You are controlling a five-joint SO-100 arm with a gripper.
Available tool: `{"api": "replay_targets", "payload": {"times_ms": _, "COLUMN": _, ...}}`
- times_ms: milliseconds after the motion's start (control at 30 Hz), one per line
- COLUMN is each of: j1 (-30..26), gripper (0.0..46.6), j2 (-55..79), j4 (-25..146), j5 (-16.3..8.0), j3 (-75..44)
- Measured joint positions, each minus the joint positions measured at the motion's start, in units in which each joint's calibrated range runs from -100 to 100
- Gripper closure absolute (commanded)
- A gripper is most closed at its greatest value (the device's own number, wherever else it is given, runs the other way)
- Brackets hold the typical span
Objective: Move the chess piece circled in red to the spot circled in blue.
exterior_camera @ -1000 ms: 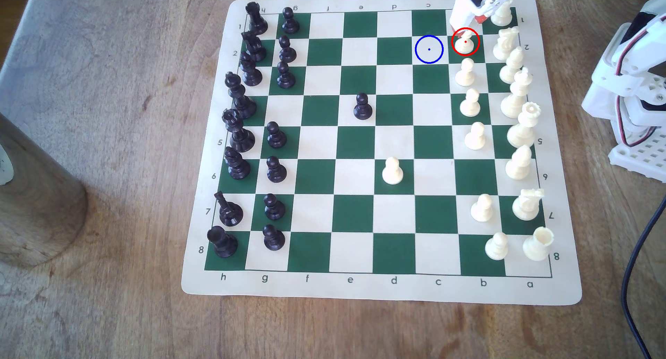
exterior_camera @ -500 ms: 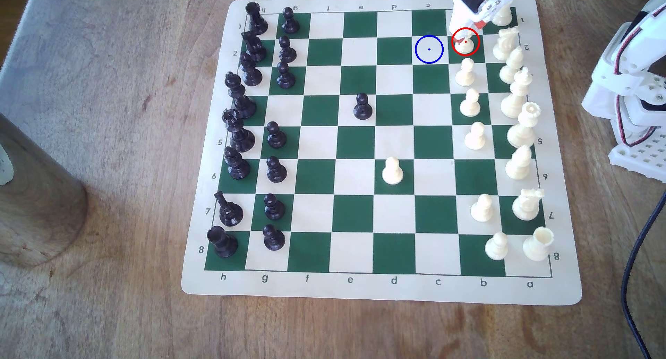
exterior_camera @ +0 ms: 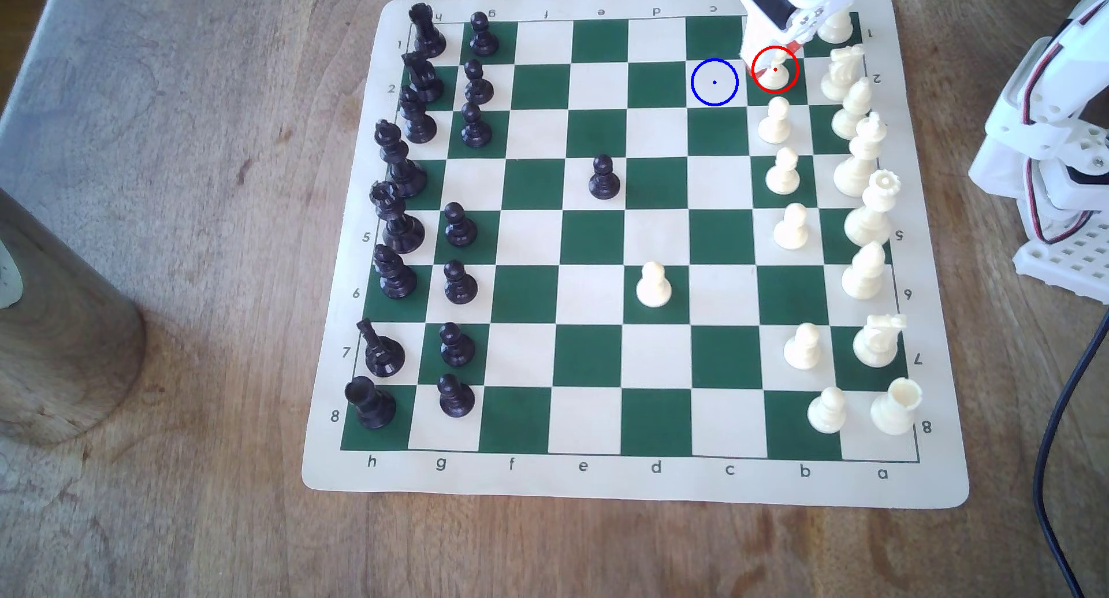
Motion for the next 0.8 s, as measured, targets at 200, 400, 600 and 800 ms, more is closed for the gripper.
{"api": "replay_targets", "payload": {"times_ms": 200, "j1": -0.3, "gripper": 46.4, "j2": 0.3, "j4": -0.2, "j5": 0.1, "j3": 0.0}}
{"api": "replay_targets", "payload": {"times_ms": 400, "j1": -1.3, "gripper": 46.4, "j2": 0.6, "j4": -0.2, "j5": 0.4, "j3": 0.0}}
{"api": "replay_targets", "payload": {"times_ms": 600, "j1": -1.3, "gripper": 46.4, "j2": 0.1, "j4": 1.9, "j5": 0.3, "j3": -0.9}}
{"api": "replay_targets", "payload": {"times_ms": 800, "j1": -1.3, "gripper": 46.4, "j2": -4.7, "j4": 8.1, "j5": 0.7, "j3": -5.8}}
